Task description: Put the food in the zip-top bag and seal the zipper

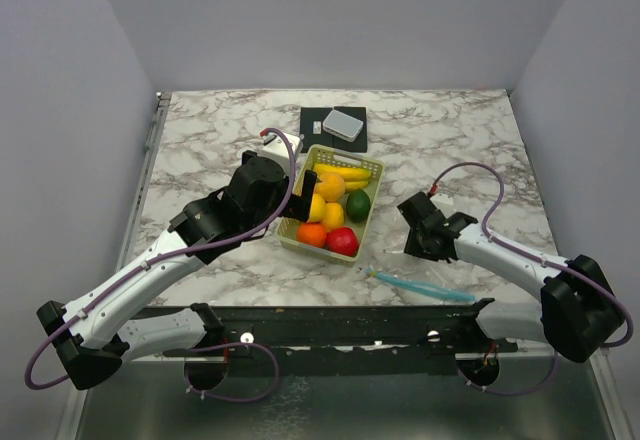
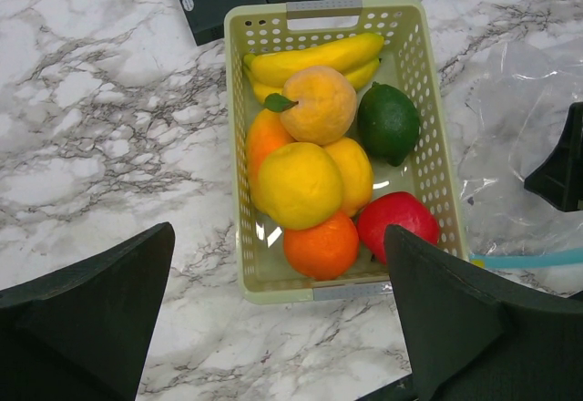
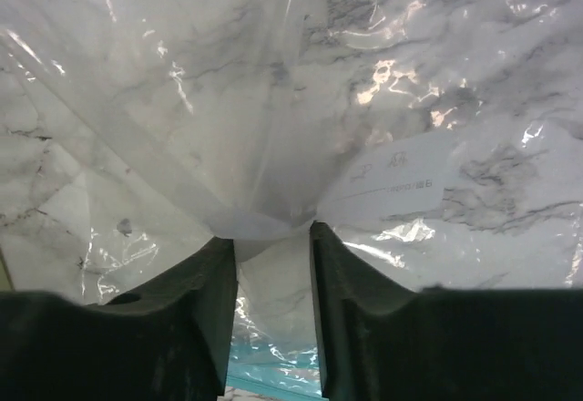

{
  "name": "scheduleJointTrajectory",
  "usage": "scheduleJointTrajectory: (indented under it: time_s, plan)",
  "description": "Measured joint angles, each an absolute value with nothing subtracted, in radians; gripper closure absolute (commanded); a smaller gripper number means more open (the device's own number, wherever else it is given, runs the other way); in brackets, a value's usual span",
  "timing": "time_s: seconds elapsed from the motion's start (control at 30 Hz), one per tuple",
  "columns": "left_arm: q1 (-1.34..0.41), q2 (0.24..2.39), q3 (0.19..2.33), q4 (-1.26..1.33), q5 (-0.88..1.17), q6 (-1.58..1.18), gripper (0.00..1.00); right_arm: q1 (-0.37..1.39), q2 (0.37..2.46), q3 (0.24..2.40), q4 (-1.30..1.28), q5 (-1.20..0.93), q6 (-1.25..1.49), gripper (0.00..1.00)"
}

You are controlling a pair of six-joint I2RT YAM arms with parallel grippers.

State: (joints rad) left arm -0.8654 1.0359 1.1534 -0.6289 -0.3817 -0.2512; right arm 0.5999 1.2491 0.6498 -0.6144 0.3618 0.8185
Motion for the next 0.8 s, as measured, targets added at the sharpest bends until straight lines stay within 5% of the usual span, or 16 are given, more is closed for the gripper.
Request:
scheduleJointTrajectory:
  time_s: [0.17, 0.8]
  plan:
    - [-0.865, 1.036, 1.153, -0.629, -0.382, -0.254, 0.01, 0.6, 1.249, 0.649, -0.604, 0.355, 0.81, 0.99]
    - [-0.865, 1.05, 1.153, -0.629, -0.381, -0.254, 0.01, 0.6, 1.089, 0.801, -0.709, 0.332, 0.73, 0.99]
